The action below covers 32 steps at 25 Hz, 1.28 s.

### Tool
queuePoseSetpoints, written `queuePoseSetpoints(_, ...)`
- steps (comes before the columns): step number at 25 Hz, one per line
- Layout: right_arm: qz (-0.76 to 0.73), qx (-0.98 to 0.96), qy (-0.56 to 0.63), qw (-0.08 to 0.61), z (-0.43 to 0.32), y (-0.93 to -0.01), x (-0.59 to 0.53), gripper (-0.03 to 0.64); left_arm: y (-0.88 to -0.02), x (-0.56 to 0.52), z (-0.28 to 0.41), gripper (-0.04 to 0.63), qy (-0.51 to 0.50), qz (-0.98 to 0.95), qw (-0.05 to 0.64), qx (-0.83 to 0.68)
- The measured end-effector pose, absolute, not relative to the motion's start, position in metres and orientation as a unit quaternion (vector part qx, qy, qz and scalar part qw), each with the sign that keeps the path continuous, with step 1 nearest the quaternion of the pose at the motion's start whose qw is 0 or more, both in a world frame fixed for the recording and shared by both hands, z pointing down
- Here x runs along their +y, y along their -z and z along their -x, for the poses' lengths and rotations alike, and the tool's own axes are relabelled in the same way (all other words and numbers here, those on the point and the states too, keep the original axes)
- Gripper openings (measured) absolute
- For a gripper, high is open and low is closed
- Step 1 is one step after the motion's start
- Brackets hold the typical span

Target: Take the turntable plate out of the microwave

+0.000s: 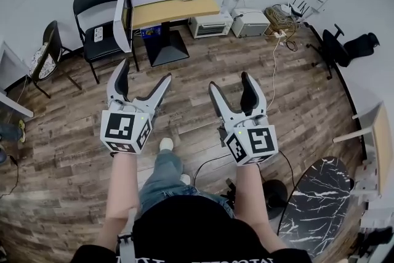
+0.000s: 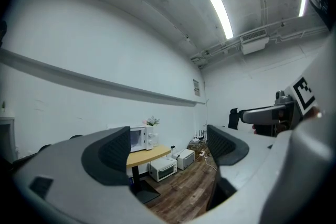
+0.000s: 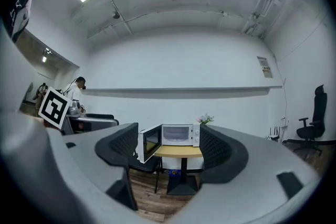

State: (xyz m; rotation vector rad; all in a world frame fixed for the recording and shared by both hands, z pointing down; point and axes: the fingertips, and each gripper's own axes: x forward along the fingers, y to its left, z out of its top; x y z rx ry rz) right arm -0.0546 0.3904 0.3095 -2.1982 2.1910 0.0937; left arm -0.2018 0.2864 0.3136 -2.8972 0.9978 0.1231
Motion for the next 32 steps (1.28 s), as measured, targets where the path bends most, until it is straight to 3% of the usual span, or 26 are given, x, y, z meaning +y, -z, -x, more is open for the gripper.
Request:
queuePoseSetpoints(16,0.72,0.693,-0.038,0.0,-0.002,-0.294,0.223,0.356,-0.296,0.114,0.148,0.443,-0.048,0.944,0.04,0.324)
queuePoseSetpoints(32,0.718,0.695,-0.023,-0.007,-0.047,-0.311,0.122,0.357,-0.319,0.016,0.105,0.443,-0.017,0.941,0.02,0.338)
